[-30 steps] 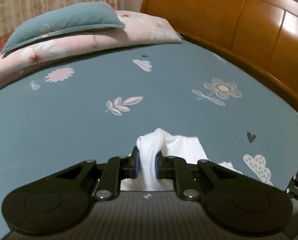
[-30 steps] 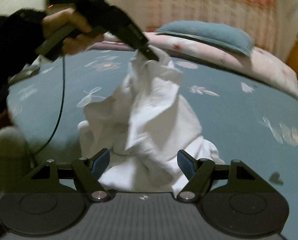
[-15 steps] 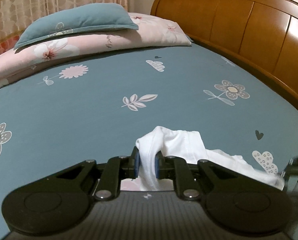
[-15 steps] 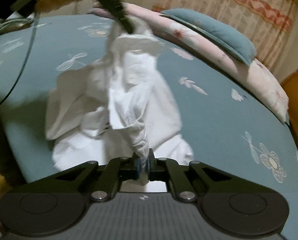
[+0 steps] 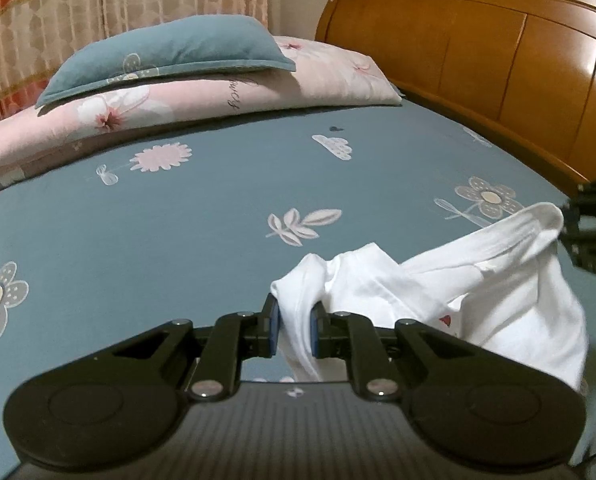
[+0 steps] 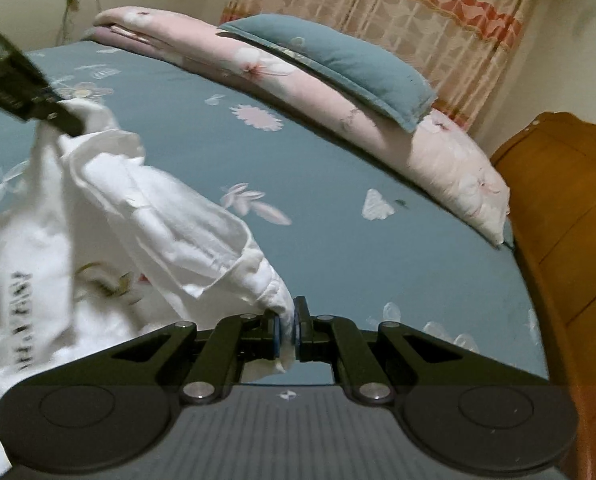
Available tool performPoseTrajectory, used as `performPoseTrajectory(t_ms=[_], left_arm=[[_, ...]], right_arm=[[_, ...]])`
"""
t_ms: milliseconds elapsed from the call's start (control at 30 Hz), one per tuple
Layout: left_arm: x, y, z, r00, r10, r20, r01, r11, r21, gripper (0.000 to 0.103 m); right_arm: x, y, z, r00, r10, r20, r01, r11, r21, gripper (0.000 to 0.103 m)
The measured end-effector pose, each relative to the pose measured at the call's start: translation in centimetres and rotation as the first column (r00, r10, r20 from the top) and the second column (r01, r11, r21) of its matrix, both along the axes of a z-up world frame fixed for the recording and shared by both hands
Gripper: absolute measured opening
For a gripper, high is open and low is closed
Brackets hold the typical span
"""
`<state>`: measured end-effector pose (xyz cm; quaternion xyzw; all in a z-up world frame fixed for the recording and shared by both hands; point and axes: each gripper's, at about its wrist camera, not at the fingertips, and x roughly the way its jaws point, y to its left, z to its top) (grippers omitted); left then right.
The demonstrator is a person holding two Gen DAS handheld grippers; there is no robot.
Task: Fold clothes
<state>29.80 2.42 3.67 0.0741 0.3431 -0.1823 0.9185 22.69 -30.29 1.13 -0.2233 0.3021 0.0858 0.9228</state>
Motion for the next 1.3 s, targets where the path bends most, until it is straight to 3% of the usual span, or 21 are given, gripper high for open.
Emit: performPoseTrajectory(t_ms=[467, 667, 1033, 1300], left_arm=[[7.6, -0.2, -1.6, 0.996, 0.073, 0.049, -0.076, 0.995, 0.064, 0.013], [11.8, 0.1, -2.8, 0.987, 0.144, 0.074, -0.151, 0.983, 0.101, 0.01], [17.6, 1.5, -8.1, 0.977, 0.214, 0.005, -0.213, 0.967, 0.139, 0.009], [19.8, 2.1, -11.9, 0.966, 0.251, -0.057, -0.241, 0.96, 0.144, 0.009]], right_arm=[[13.1, 0.2, -1.6, 0.998, -0.056, -0.024, 0.055, 0.996, -0.068, 0.007], [17.7, 0.7, -2.7, 0.995, -0.095, -0.016, 0.094, 0.992, -0.08, 0.007], [25.0, 2.2, -8.1, 0.99, -0.12, -0.074, 0.113, 0.989, -0.092, 0.007], [27.0, 3.2, -11.6, 0.986, -0.119, -0.112, 0.107, 0.988, -0.109, 0.008]])
